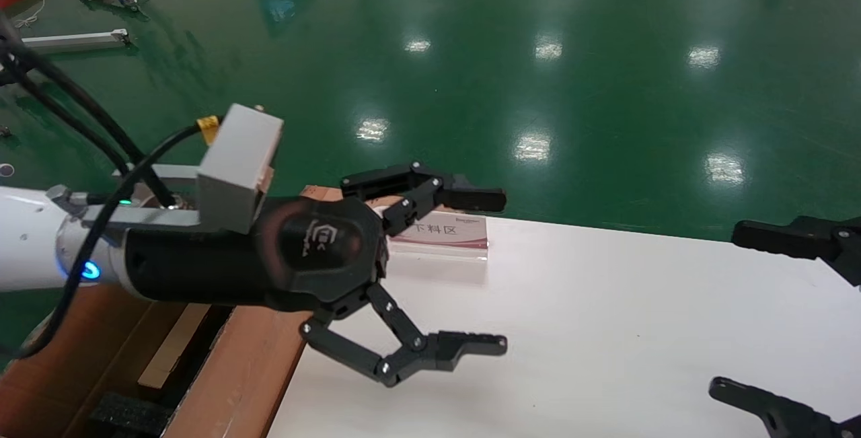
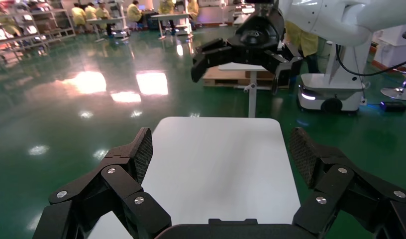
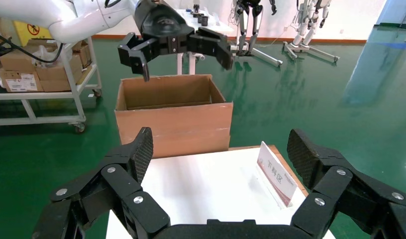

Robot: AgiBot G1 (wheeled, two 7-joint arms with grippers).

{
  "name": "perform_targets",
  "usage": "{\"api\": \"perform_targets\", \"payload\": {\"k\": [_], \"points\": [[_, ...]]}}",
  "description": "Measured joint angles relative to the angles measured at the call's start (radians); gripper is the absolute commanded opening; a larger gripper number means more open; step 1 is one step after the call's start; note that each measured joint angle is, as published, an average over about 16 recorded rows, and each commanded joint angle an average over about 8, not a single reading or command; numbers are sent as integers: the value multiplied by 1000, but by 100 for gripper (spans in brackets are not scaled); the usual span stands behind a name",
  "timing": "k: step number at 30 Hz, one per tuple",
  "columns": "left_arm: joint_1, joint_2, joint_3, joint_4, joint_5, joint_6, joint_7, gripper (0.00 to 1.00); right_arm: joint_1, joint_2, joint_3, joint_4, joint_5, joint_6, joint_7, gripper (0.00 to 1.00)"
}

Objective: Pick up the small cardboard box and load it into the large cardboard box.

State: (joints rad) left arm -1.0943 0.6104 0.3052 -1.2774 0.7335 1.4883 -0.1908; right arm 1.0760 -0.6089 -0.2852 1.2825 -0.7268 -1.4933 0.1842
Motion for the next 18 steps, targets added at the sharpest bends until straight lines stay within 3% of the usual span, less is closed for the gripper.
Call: {"api": "perform_targets", "payload": {"k": [18], "points": [[21, 1, -27, -6, -4, 8, 4, 100, -1, -2, 5, 1, -3, -2, 3, 100]]}}
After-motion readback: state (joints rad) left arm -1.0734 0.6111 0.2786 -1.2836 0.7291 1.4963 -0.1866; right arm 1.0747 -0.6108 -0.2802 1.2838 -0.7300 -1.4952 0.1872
